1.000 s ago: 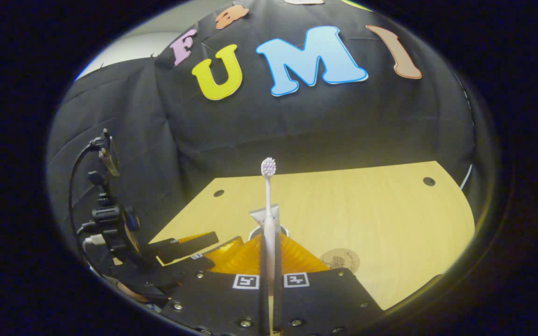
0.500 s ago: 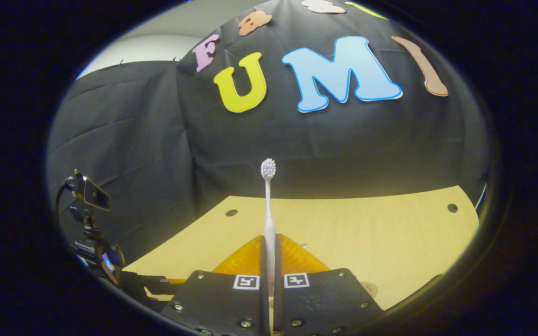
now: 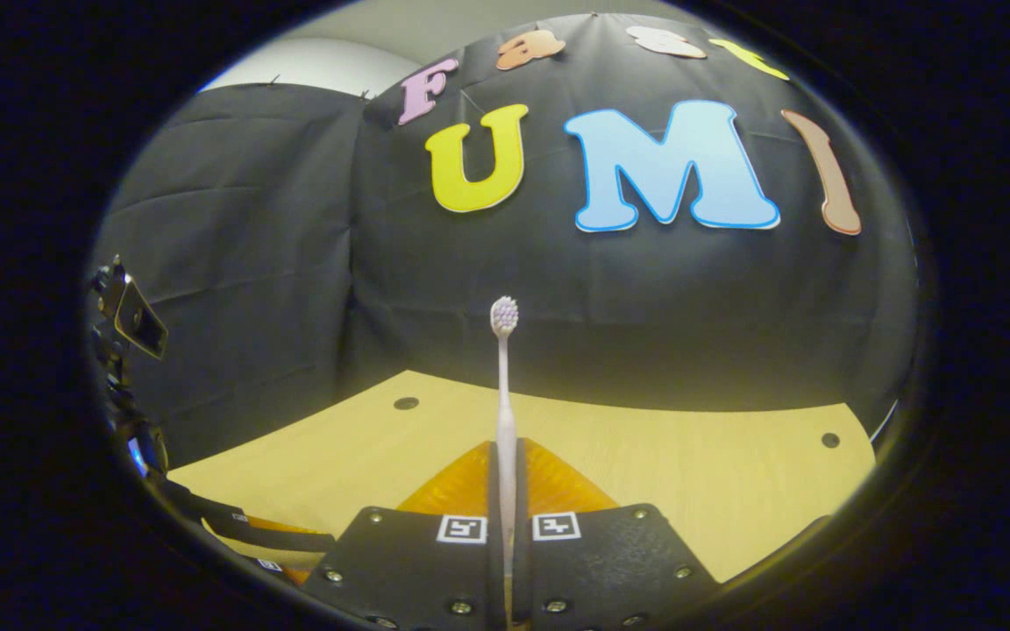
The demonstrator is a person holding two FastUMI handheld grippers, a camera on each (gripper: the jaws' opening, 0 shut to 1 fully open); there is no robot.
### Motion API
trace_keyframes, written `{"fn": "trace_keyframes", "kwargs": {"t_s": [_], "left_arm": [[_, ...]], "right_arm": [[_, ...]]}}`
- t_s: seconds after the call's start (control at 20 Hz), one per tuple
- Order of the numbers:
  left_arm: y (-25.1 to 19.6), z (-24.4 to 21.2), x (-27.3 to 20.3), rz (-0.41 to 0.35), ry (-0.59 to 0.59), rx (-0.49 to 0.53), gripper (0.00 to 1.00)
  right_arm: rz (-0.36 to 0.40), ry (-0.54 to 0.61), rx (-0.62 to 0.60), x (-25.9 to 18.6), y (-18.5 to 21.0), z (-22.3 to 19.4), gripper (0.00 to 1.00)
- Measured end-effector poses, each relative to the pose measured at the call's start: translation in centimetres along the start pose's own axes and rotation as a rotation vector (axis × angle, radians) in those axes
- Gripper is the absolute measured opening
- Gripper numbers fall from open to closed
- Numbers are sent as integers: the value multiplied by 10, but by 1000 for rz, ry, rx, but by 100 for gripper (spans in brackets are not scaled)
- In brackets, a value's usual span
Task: Put the toothbrush and toothpaste on the desktop into the cup, then pick up the cup and place it on the coaster on the desktop.
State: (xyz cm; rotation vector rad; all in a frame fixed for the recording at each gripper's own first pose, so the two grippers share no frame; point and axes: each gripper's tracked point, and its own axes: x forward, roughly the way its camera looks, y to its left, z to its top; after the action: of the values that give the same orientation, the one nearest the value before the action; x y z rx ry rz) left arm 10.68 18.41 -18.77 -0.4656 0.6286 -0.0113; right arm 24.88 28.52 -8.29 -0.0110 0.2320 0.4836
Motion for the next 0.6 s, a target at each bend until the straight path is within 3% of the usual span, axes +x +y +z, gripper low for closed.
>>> {"fn": "trace_keyframes", "kwargs": {"t_s": [0.35,0.6], "left_arm": [[2,-4,-2,17,17,9,91],[2,-6,-3,26,24,16,91]], "right_arm": [[35,-64,22,1,4,-5,4],[19,-78,66,4,-9,-11,7]]}}
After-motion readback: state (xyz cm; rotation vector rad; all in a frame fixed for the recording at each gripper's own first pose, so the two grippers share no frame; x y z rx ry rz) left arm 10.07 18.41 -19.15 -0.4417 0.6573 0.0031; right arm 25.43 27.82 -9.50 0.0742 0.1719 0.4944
